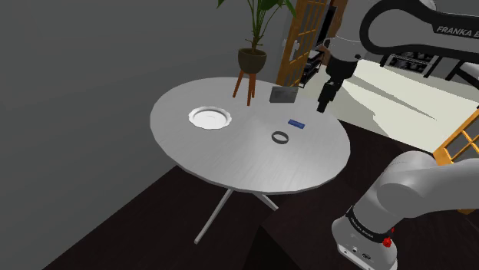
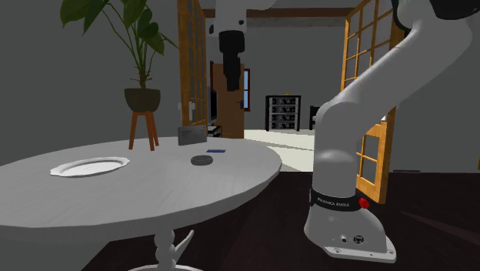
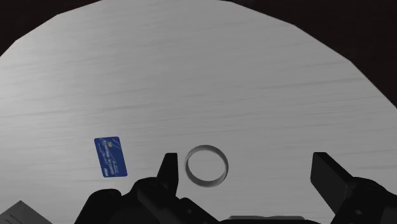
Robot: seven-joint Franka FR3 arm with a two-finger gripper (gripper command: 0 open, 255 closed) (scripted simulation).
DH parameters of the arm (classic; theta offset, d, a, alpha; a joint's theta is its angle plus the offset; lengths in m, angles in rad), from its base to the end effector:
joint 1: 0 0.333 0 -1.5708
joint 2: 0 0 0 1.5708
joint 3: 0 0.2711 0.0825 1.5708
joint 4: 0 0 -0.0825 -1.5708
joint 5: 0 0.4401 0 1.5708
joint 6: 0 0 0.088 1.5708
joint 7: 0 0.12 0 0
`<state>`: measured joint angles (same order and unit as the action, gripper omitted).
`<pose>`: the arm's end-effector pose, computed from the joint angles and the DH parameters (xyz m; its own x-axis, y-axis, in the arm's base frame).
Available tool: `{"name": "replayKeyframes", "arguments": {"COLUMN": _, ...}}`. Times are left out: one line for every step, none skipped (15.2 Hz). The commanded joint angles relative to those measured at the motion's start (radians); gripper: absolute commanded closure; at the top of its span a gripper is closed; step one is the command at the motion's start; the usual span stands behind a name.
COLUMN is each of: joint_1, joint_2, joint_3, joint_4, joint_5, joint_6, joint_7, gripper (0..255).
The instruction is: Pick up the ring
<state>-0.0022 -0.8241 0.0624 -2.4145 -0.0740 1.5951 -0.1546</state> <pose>0.3871 0.0160 0.5321 0.9808 0.1944 -0.0149 0.1948 -0.9736 0.1186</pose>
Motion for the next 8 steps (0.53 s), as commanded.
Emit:
{"name": "replayKeyframes", "arguments": {"joint_1": 0.000, "joint_2": 0.000, "joint_3": 0.000, "joint_4": 0.000, "joint_5": 0.000, "joint_6": 0.000, "joint_7": 0.000, "gripper": 0}}
{"name": "replayKeyframes", "arguments": {"joint_1": -0.002, "joint_2": 0.022, "joint_3": -0.009, "joint_4": -0.013, "joint_5": -0.005, "joint_6": 0.032, "joint_7": -0.011, "gripper": 0}}
{"name": "replayKeyframes", "arguments": {"joint_1": -0.003, "joint_2": 0.046, "joint_3": -0.018, "joint_4": -0.024, "joint_5": -0.010, "joint_6": 0.064, "joint_7": -0.022, "gripper": 0}}
{"name": "replayKeyframes", "arguments": {"joint_1": -0.005, "joint_2": 0.072, "joint_3": -0.027, "joint_4": -0.034, "joint_5": -0.016, "joint_6": 0.096, "joint_7": -0.032, "gripper": 0}}
{"name": "replayKeyframes", "arguments": {"joint_1": -0.007, "joint_2": 0.098, "joint_3": -0.036, "joint_4": -0.042, "joint_5": -0.020, "joint_6": 0.128, "joint_7": -0.043, "gripper": 0}}
{"name": "replayKeyframes", "arguments": {"joint_1": -0.009, "joint_2": 0.126, "joint_3": -0.045, "joint_4": -0.049, "joint_5": -0.025, "joint_6": 0.159, "joint_7": -0.053, "gripper": 0}}
{"name": "replayKeyframes", "arguments": {"joint_1": -0.010, "joint_2": 0.156, "joint_3": -0.053, "joint_4": -0.055, "joint_5": -0.029, "joint_6": 0.191, "joint_7": -0.063, "gripper": 0}}
{"name": "replayKeyframes", "arguments": {"joint_1": -0.012, "joint_2": 0.186, "joint_3": -0.061, "joint_4": -0.059, "joint_5": -0.034, "joint_6": 0.223, "joint_7": -0.074, "gripper": 0}}
